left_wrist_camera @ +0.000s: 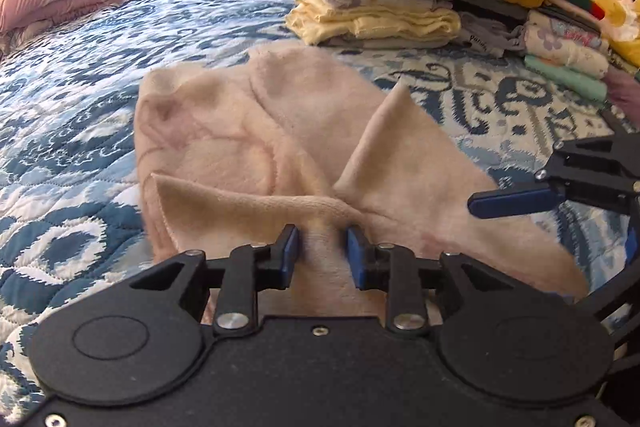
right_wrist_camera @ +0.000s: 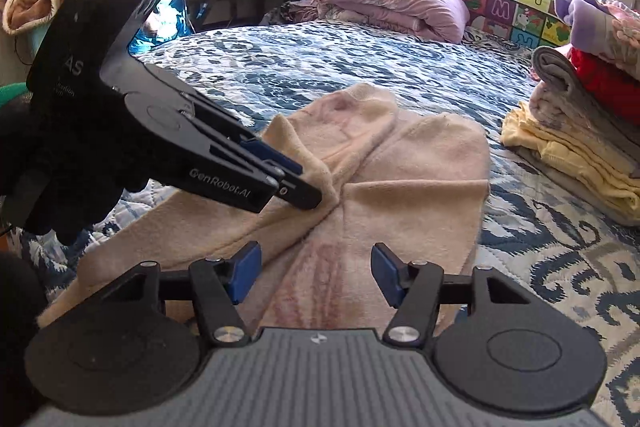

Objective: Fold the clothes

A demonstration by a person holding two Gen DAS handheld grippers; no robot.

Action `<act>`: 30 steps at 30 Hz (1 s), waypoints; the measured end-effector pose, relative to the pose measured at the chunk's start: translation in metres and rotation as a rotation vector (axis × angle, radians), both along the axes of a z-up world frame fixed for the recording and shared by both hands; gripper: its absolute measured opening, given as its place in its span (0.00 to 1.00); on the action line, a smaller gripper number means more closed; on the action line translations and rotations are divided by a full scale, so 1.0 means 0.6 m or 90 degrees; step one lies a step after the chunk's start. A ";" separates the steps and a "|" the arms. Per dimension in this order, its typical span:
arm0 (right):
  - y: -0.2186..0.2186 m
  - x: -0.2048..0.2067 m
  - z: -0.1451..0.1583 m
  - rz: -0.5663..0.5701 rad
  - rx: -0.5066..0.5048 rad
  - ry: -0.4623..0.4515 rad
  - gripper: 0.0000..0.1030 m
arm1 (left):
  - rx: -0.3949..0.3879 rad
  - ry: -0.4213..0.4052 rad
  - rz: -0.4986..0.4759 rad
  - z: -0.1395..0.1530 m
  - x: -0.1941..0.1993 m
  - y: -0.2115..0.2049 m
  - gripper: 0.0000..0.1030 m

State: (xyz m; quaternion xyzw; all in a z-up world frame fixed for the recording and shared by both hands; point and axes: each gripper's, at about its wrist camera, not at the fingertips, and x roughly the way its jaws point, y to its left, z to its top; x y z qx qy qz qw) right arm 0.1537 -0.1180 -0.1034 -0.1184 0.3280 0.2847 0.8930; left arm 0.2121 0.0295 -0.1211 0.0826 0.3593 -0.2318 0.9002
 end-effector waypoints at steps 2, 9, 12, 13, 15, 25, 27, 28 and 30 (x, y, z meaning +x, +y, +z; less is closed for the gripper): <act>-0.005 0.016 -0.028 -0.001 -0.020 0.017 0.58 | -0.012 0.011 0.014 0.002 0.002 0.006 0.32; 0.016 -0.002 -0.047 0.000 -0.057 -0.026 0.65 | -0.028 0.027 0.021 0.014 -0.002 0.017 0.33; -0.008 -0.017 -0.018 -0.008 -0.017 -0.009 0.59 | -0.043 0.006 0.041 0.064 -0.048 0.049 0.33; -0.024 -0.027 -0.007 -0.014 0.003 -0.006 0.59 | -0.052 -0.002 0.043 0.078 -0.070 0.060 0.33; -0.057 -0.053 0.004 -0.038 0.034 -0.009 0.59 | -0.077 -0.005 0.045 0.098 -0.114 0.078 0.33; -0.213 -0.126 -0.052 -0.224 0.328 0.161 0.64 | -0.010 0.070 0.066 0.026 -0.227 0.028 0.38; -0.226 -0.127 -0.080 -0.241 0.377 0.212 0.67 | -0.001 0.062 0.077 0.020 -0.233 0.029 0.41; -0.233 -0.132 -0.089 -0.246 0.408 0.219 0.67 | -0.022 0.060 0.101 0.035 -0.239 0.038 0.44; -0.245 -0.140 -0.096 -0.249 0.459 0.247 0.67 | -0.112 0.061 0.150 0.060 -0.253 0.066 0.57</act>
